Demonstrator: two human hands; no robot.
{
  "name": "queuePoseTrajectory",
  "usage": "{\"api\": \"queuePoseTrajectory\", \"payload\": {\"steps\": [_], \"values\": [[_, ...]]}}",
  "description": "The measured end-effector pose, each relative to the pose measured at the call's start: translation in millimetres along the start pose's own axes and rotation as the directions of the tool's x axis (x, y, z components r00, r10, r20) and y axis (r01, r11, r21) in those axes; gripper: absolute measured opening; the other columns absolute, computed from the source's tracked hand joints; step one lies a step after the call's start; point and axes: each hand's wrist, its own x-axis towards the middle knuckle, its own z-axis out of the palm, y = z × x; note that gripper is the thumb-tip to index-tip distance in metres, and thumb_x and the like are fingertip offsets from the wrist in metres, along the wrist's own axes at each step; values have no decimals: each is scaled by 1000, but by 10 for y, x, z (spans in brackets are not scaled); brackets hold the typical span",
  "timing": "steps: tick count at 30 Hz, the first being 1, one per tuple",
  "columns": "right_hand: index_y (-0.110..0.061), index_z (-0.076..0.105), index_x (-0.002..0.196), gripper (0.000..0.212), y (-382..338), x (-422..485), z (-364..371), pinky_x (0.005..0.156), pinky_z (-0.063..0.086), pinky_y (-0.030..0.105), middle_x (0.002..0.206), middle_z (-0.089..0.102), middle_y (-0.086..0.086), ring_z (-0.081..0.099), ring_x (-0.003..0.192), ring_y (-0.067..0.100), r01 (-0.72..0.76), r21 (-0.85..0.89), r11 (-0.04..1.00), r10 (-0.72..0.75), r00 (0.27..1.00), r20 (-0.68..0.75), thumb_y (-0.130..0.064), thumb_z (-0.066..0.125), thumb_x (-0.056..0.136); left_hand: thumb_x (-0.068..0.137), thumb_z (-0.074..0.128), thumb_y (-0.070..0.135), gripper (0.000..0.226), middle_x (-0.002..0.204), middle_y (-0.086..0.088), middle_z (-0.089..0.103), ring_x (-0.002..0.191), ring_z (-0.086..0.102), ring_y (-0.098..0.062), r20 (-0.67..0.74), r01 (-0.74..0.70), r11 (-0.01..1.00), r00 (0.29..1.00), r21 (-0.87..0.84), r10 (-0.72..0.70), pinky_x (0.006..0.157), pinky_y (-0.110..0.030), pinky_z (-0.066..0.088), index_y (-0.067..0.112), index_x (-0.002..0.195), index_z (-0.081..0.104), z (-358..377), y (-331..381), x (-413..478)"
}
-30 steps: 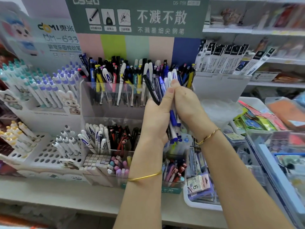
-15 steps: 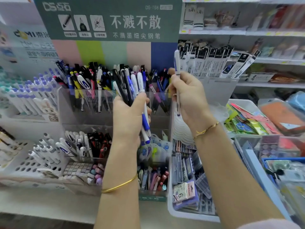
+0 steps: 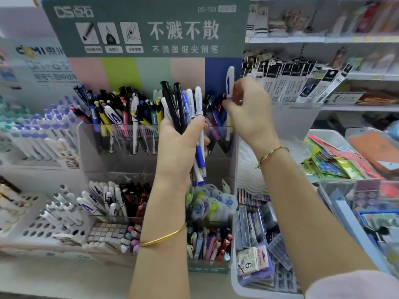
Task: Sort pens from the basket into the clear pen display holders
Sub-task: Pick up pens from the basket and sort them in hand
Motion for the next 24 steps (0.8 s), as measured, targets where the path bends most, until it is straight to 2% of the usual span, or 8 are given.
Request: {"api": "queuePoseTrajectory", "payload": {"steps": [2,4,8,12,14,17,19,24], "values": [[-15,52,89,14,46,-44,13,68,26,20,94,47,2,43,86,17,-50,-120,991,50,999,0,-17,66,87,94,59,13,15,69,2,59,52,55,-7,4,10,1000,1000,-2,-10,45,-22,45,12,108,55,1,-25,21],[-14,52,90,18,68,-92,27,69,29,24,94,51,3,45,84,18,-88,-151,985,87,996,-17,-25,66,88,94,60,13,15,70,2,60,53,55,-6,0,18,1000,1000,-10,-18,46,-22,45,12,108,55,8,-45,38],[-15,41,97,30,51,-155,-5,68,33,27,88,51,2,48,80,19,-175,-44,984,173,983,-59,-22,68,87,93,61,14,17,76,-1,61,54,56,-6,16,21,1000,1000,-3,-21,46,-21,45,14,110,55,19,-71,49],[-16,49,94,14,36,-192,-85,66,35,24,85,53,-1,51,81,17,-165,-9,986,163,983,-81,-13,62,89,93,61,15,18,72,2,63,56,58,-7,46,21,1000,999,6,-22,47,-22,46,17,109,55,17,-91,43],[-14,57,87,5,-14,-216,-109,63,39,20,75,55,-6,53,73,13,-170,100,980,173,985,-22,-14,60,90,92,62,14,21,70,5,63,57,58,-8,54,11,1000,998,9,-12,48,-23,47,14,112,56,28,-101,34],[-11,63,78,23,-129,-285,-129,48,39,17,61,56,-4,50,50,4,-306,333,892,239,944,226,-23,55,96,92,63,13,27,86,2,66,70,62,-8,70,-4,1000,998,22,3,59,-24,53,13,118,56,60,-101,7],[-11,62,74,29,-168,-327,-133,43,36,12,60,56,0,47,45,2,-351,385,854,227,916,331,-25,53,98,91,63,13,32,99,0,67,81,65,-6,65,-13,999,998,35,11,71,-23,57,14,122,55,68,-97,-12],[-10,65,85,15,-183,-333,-127,44,37,12,66,60,2,51,53,6,-287,368,884,158,926,342,-22,61,93,89,67,15,31,102,4,69,88,69,-4,52,-50,998,997,48,48,74,-17,56,18,117,54,57,-75,-30]]}}
